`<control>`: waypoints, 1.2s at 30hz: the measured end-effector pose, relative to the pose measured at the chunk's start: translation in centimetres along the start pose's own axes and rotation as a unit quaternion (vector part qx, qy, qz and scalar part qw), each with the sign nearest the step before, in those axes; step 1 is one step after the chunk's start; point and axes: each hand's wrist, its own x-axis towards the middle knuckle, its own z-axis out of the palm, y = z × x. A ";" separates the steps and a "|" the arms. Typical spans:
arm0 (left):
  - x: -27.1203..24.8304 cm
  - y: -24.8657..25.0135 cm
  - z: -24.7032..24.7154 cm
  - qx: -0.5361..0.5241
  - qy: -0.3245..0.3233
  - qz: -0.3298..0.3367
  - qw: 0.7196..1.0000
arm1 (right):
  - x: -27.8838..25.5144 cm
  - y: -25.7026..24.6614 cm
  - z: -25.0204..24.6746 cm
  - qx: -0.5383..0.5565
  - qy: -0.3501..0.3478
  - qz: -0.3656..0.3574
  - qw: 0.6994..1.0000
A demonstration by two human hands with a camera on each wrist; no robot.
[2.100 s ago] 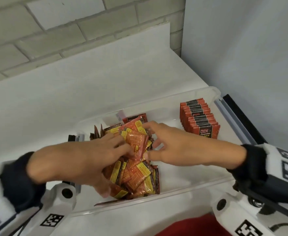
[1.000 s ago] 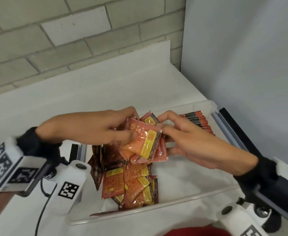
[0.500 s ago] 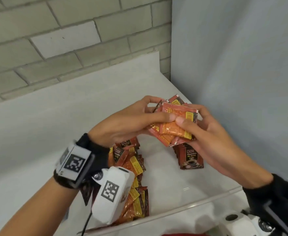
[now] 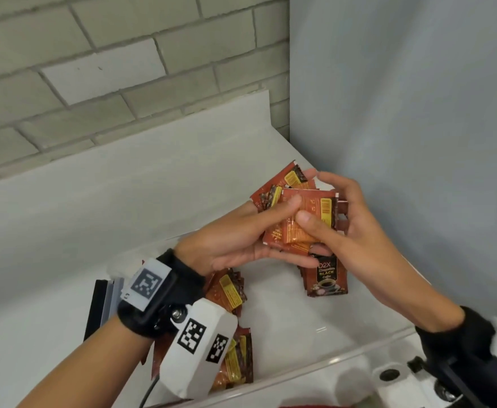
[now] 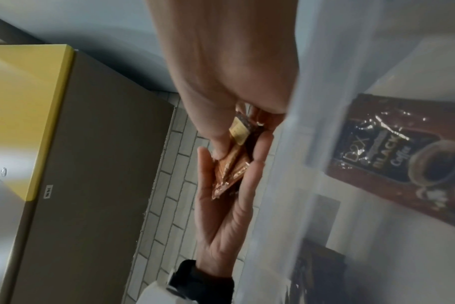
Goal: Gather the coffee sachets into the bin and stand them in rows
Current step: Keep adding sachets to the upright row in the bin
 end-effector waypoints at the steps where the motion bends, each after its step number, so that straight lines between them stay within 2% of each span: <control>1: 0.1 -0.1 -0.3 -0.006 -0.007 0.007 1.000 | 0.0 0.0 -0.1 0.008 0.009 -0.001 1.000; 4: 0.2 0.0 -1.2 -0.038 -0.021 0.021 0.999 | 0.2 0.2 -0.4 -0.016 0.044 -0.007 0.999; 7: 0.2 0.1 -1.7 -0.041 -0.019 0.026 0.999 | 0.2 0.5 -0.6 -0.024 0.048 -0.013 0.998; 13: 0.3 0.3 -2.0 -0.006 0.065 0.050 0.997 | 0.4 0.8 -0.7 -0.013 0.079 -0.048 0.996; 18: 0.2 0.6 -2.0 0.031 0.106 0.038 0.993 | 0.2 0.9 -0.5 -0.062 0.046 -0.074 0.994; 23: 0.0 0.8 -1.8 0.084 0.126 0.025 0.988 | -0.3 0.6 0.1 -0.203 0.007 -0.132 0.970; 26: 0.0 0.8 -1.7 0.108 0.132 0.020 0.985 | -0.3 0.8 0.1 -0.200 -0.028 -0.098 0.974; 30: 0.0 0.9 -1.7 0.115 0.154 0.018 0.981 | -0.3 0.8 -0.1 -0.214 -0.007 -0.112 0.970; 33: -0.1 0.9 -1.8 0.124 0.147 0.045 0.980 | -0.2 1.0 -0.1 -0.223 0.009 -0.091 0.971; 36: -0.1 0.9 -2.1 0.112 0.153 0.071 0.979 | 0.0 1.2 -0.3 -0.196 0.057 -0.063 0.977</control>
